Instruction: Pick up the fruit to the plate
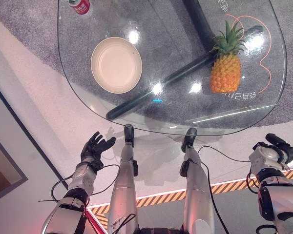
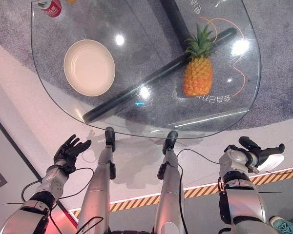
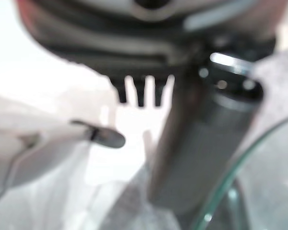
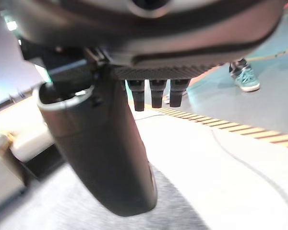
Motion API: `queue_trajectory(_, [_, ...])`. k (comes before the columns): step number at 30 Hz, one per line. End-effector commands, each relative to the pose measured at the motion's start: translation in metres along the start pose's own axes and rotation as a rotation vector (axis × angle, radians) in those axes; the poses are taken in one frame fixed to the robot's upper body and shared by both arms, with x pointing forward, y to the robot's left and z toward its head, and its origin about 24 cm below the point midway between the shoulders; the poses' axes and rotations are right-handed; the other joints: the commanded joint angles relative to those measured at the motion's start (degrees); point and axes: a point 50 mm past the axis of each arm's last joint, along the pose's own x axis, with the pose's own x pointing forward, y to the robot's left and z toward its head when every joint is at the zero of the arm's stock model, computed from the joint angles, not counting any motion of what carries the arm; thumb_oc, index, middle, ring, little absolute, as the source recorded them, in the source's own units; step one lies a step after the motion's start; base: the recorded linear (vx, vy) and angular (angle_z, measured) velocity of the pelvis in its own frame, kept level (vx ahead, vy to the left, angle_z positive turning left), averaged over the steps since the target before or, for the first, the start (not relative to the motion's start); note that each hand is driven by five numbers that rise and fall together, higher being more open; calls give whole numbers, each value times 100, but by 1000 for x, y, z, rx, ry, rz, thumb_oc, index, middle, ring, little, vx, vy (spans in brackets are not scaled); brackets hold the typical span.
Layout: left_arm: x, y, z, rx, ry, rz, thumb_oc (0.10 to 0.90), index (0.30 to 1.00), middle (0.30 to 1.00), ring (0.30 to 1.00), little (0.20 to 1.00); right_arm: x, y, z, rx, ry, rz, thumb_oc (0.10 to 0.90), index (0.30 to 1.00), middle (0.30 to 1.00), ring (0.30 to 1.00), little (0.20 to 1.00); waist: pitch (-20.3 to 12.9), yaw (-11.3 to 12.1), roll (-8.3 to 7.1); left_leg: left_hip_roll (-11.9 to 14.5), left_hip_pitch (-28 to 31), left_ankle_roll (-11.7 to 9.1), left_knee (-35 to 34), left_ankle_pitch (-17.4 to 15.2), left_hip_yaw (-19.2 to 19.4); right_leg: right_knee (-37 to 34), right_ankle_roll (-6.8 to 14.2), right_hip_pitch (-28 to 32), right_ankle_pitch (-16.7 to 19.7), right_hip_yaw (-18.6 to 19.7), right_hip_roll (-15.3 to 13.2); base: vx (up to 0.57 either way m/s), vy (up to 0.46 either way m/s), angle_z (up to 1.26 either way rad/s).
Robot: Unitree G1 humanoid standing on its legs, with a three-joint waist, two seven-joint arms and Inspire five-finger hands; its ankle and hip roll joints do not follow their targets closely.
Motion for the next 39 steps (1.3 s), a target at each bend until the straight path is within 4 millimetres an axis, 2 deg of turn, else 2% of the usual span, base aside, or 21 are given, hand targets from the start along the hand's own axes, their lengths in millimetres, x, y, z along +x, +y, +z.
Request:
queue_trajectory(1, [-4, 20, 1, 14, -12, 77, 800, 900, 900, 900, 900, 24, -26, 68, 211, -258, -184, 800, 900, 900, 900, 900, -112, 77, -65, -211, -306, 72, 548, -577, -124, 28, 190, -231, 142, -122, 52, 2, 31, 0])
queue_trajectory(2, [-6, 19, -2, 11, -9, 76, 800, 900, 900, 900, 900, 14, -17, 83, 259, -322, -170, 800, 900, 900, 900, 900, -112, 74, -51, -203, -274, 63, 547, -619, -111, 36, 191, -214, 101, -116, 59, 2, 35, 0])
queue_trajectory(4, [-7, 18, -4, 9, -10, 73, 800, 900, 900, 900, 900, 2, -8, 98, 310, -385, -148, 800, 900, 900, 900, 900, -112, 54, -47, -215, -287, 65, 529, -607, -108, 33, 182, -241, 103, -113, 58, -5, 42, -1])
queue_trajectory(5, [-7, 16, -6, 4, -9, 68, 800, 900, 900, 900, 900, -10, -1, 115, 355, -470, -117, 800, 900, 900, 900, 900, -112, 39, -32, -234, -298, 71, 514, -594, -104, 35, 170, -269, 96, -100, 59, -22, 44, -1])
queue_trajectory(6, [-7, 15, -5, 3, -12, 66, 800, 900, 900, 900, 900, -11, 0, 117, 361, -479, -114, 800, 900, 900, 900, 900, -112, 29, -35, -248, -335, 77, 504, -551, -107, 24, 165, -303, 130, -101, 48, -6, 54, 0])
queue_trajectory(10, [-9, 13, -10, -12, -9, 59, 800, 900, 900, 900, 900, -42, 13, 151, 441, -662, 0, 800, 900, 900, 900, 900, -112, 3, 16, -262, -303, 87, 436, -546, -76, 21, 150, -316, 77, -66, 57, -5, 50, 1])
queue_trajectory(11, [-8, 13, -9, -14, -12, 58, 800, 900, 900, 900, 900, -44, 13, 153, 447, -672, 8, 800, 900, 900, 900, 900, -112, -8, 14, -276, -338, 94, 424, -503, -78, 8, 144, -349, 111, -66, 48, -4, 46, -1])
queue_trajectory(12, [-9, 12, -12, -19, -8, 59, 800, 900, 900, 900, 900, -56, 18, 161, 459, -728, 68, 800, 900, 900, 900, 900, -112, -12, 27, -274, -299, 92, 402, -525, -69, 9, 140, -325, 69, -51, 59, -15, 36, -1])
queue_trajectory(16, [-10, 11, -14, -32, -9, 53, 800, 900, 900, 900, 900, -83, 24, 172, 461, -841, 187, 800, 900, 900, 900, 900, -112, -53, 50, -295, -340, 103, 365, -457, -42, -6, 122, -381, 76, -25, 32, -4, 46, -2])
queue_trajectory(22, [-12, 12, -18, -43, -7, 52, 800, 900, 900, 900, 900, -109, 32, 169, 427, -901, 382, 800, 900, 900, 900, 900, -112, -96, 54, -302, -339, 106, 332, -422, 1, -17, 106, -385, 55, -12, 36, -2, 13, -1])
queue_trajectory(28, [-15, 15, -24, -45, -5, 51, 800, 900, 900, 900, 900, -132, 44, 156, 338, -896, 626, 800, 900, 900, 900, 900, -112, -117, 53, -284, -300, 92, 314, -420, 52, -8, 88, -348, -2, -19, 51, 0, 1, -1])
queue_trajectory(39, [-17, 14, -31, -37, 1, 56, 800, 900, 900, 900, 900, -148, 51, 135, 253, -872, 805, 800, 900, 900, 900, 900, -112, -136, 36, -276, -238, 83, 260, -379, 124, -16, 68, -296, -21, -50, 49, 0, 0, 0])
